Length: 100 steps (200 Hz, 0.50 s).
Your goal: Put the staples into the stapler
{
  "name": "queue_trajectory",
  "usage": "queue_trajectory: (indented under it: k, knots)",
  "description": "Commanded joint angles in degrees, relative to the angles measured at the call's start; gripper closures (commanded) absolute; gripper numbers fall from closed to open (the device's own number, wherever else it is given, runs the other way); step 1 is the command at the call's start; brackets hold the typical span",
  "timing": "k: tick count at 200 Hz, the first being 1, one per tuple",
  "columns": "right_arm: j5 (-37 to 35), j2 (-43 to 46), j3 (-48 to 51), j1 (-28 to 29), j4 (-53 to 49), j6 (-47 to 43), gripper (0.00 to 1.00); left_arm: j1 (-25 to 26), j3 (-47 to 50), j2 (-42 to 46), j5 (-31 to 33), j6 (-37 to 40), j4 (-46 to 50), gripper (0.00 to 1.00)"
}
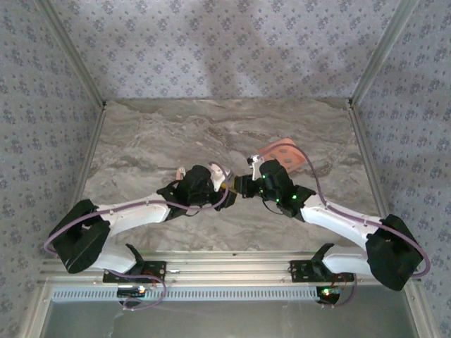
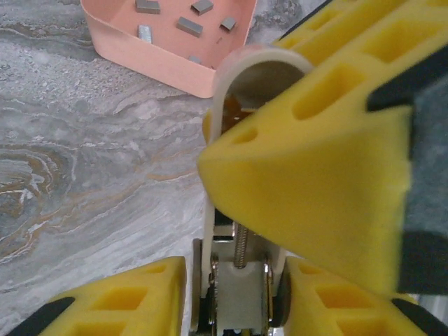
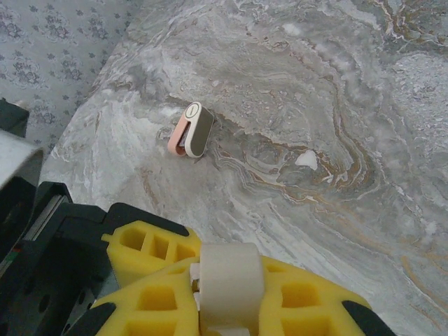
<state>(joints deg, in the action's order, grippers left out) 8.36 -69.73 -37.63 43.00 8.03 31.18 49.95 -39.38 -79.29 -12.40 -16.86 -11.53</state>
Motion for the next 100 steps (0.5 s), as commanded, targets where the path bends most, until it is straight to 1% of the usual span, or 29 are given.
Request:
queue_trajectory:
  k: [1, 29, 42, 51, 65, 72, 86, 100]
  knots:
    - [1.1, 1.7, 0.5, -0.2, 2.0, -0.2, 0.88, 0.1, -1.2, -0.5, 0.7, -0.2, -1.8, 0.67]
    - [1.0, 2.1, 0.7, -0.2, 2.0, -0.3, 0.88, 0.1, -1.3, -0.3, 1.8, -0.2, -1.2, 0.76]
    - [0.7, 2.4, 0.9, -0.3, 2.0, -0.3, 0.85, 0.1, -1.5, -0.1, 2.6, -0.9, -0.8, 0.79]
    - [0.3, 2.7, 1.0, -0.5, 1.8, -0.2, 0.78, 0.1, -1.5, 0.0, 3.2, -1.7, -0.6, 0.81]
    - [-1.1, 3.6, 1.4, -0.5, 1.5, -0.2, 0.61, 0.1, -1.2, 0.0, 4.9, -3.9, -0.6, 0.83]
    - [-2.1, 4.3, 1.8, -0.5, 1.5, -0.2, 0.54, 0.1, -1.1, -0.1, 6.1, -5.1, -0.4, 0.84]
    - [-4.1, 6.6, 2.9, -0.7, 0.3, -0.1, 0.45, 0.2, -1.5, -0.1, 9.1, -8.2, 1.2, 0.84]
    - [-6.6, 9.9, 4.5, -1.2, -1.7, 0.3, 0.39, 0.5, -2.0, -0.3, 14.8, -13.2, 3.8, 0.84]
